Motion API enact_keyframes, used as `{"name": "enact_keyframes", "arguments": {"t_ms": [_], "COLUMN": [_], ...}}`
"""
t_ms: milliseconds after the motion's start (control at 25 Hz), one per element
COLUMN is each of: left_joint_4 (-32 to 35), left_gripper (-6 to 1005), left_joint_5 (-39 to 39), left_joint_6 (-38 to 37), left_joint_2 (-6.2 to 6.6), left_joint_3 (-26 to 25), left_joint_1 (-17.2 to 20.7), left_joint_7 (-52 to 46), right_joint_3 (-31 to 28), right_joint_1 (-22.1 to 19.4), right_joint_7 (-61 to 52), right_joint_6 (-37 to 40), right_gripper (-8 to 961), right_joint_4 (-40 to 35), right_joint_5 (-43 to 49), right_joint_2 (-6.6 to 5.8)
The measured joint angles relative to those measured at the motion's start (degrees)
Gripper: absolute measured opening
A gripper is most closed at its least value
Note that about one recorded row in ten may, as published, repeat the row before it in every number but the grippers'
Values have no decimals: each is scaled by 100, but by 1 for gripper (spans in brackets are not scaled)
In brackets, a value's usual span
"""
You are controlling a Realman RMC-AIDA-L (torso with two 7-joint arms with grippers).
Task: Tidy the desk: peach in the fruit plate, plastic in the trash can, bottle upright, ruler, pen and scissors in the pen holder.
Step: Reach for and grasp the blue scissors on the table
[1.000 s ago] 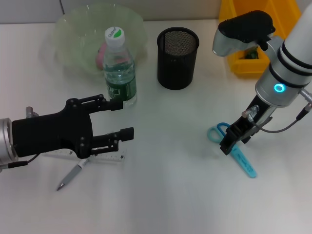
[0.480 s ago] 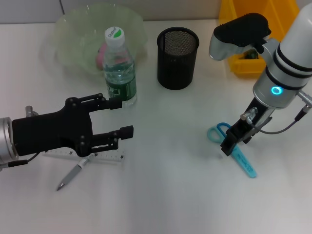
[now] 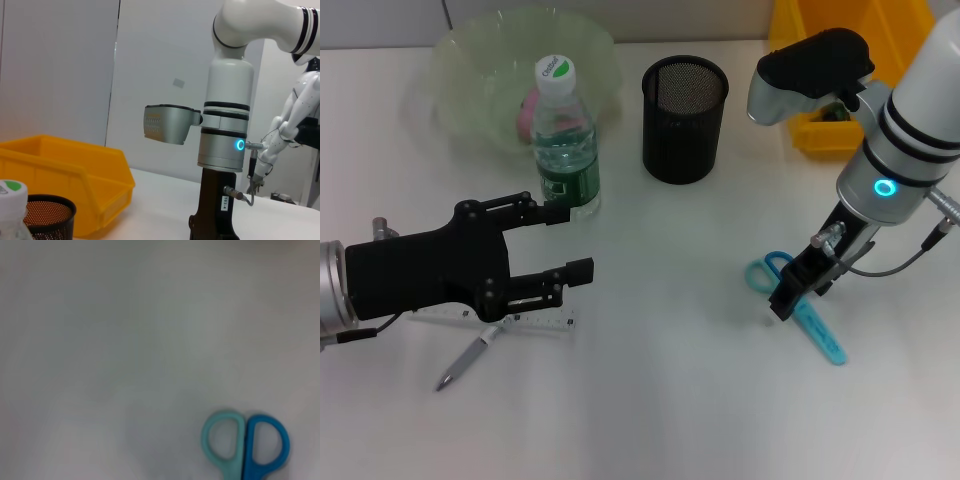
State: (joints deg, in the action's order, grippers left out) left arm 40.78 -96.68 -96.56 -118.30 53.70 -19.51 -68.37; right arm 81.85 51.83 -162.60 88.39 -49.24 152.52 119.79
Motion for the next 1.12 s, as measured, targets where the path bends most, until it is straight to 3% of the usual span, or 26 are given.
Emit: {"name": "enact_keyframes", "arguments": {"t_ms": [880,1120], "left_joint_4": [0,0], "left_gripper": [726,726], "left_joint_5": [0,0], "left_joint_6": [85,104], "left_joint_2": [0,0], "left_joint_3": [0,0], "left_joint_1": [9,1], "left_joint_7": [21,26], "right_joint_3": [208,214], "right_joint_1": [21,30], "right_joint_7": [-42,-29], "right_joint_6": [-84,-42], "right_gripper": [599,424], "right_joint_4": [4,-17], "right_joint_5": [-47,-47], "right_joint_2": [0,0]}}
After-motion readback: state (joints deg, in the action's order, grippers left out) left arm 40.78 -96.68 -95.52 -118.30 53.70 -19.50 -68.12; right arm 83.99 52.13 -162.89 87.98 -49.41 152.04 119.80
